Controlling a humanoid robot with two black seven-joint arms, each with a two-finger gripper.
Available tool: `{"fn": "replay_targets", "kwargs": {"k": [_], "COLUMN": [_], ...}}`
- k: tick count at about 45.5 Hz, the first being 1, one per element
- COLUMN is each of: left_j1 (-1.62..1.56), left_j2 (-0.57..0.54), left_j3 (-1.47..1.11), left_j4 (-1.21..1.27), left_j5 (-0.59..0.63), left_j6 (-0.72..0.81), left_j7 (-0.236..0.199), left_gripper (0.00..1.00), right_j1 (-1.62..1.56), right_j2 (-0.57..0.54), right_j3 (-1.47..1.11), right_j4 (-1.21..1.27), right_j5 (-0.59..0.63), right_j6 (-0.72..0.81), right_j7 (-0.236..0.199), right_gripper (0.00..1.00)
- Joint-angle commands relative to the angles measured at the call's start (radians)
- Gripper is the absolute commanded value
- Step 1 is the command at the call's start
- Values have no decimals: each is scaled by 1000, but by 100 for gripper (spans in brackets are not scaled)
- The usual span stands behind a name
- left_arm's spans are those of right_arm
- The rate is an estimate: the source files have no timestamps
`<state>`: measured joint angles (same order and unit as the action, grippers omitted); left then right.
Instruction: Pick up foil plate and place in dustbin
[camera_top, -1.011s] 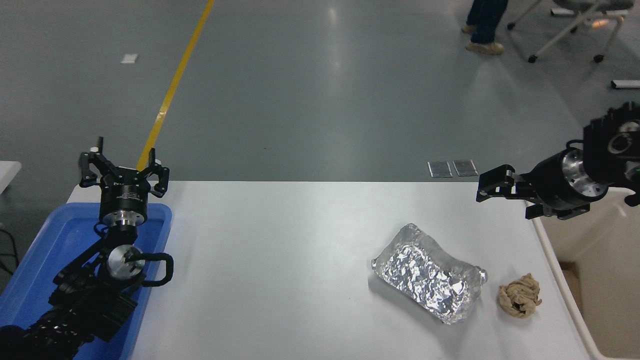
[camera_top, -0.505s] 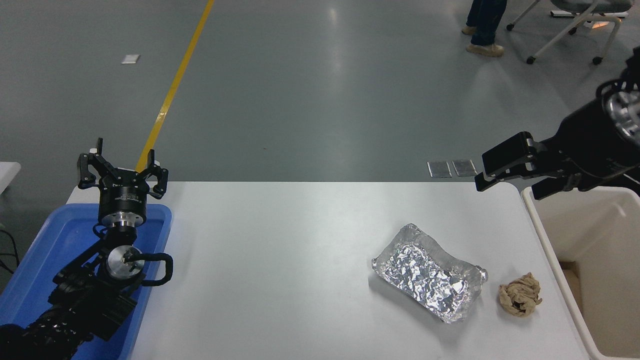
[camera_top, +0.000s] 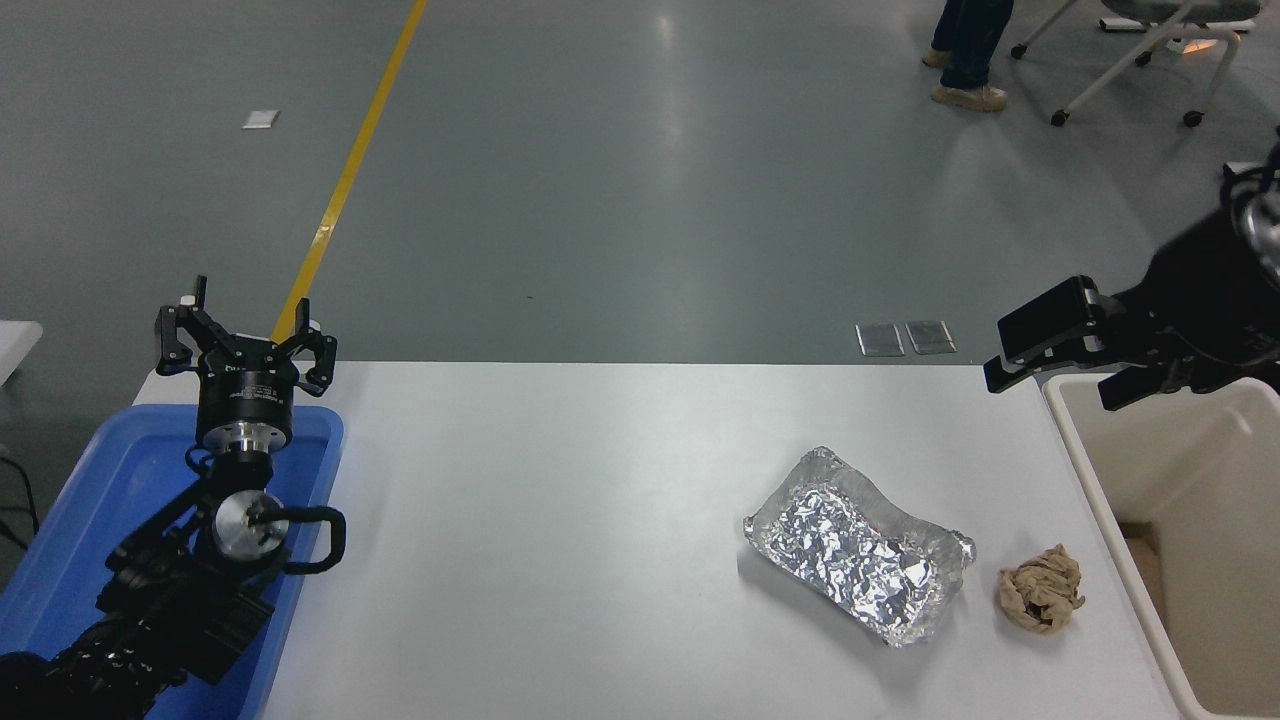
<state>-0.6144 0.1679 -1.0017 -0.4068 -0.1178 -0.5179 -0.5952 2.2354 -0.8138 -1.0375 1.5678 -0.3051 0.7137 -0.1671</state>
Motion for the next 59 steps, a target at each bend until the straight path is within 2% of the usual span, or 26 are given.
{"fn": "replay_targets", "kwargs": {"k": [1,12,21,30,40,59], "left_j1": [-1,-1,-1,-1,-1,-1], "left_j2": [-1,-1,-1,-1,-1,-1], "left_j3": [0,0,0,0,0,0], "left_j4": [-1,0,0,0,-1,0], "left_j5": [0,0,0,0,0,0], "left_j6": [-1,-1,1,-1,-1,-1], "left_j7": [0,0,0,0,0,0], "left_gripper": [99,99,99,99,99,99], "right_j1": [-272,-486,-658,-832,-885,-1059], "right_j2": [-15,-22,-1,67,96,232], "right_j3": [11,24,70,152,257,396], "right_j4": [-42,-48,-58,-87,-135,-285], "right_j5": [-8,26,153,247,376,377], "right_j6": [-178,-312,-433,-586,-602,-649], "right_j7": [0,-31,-37,-61,-60,-60], "right_gripper": [100,100,100,100,100,99]}}
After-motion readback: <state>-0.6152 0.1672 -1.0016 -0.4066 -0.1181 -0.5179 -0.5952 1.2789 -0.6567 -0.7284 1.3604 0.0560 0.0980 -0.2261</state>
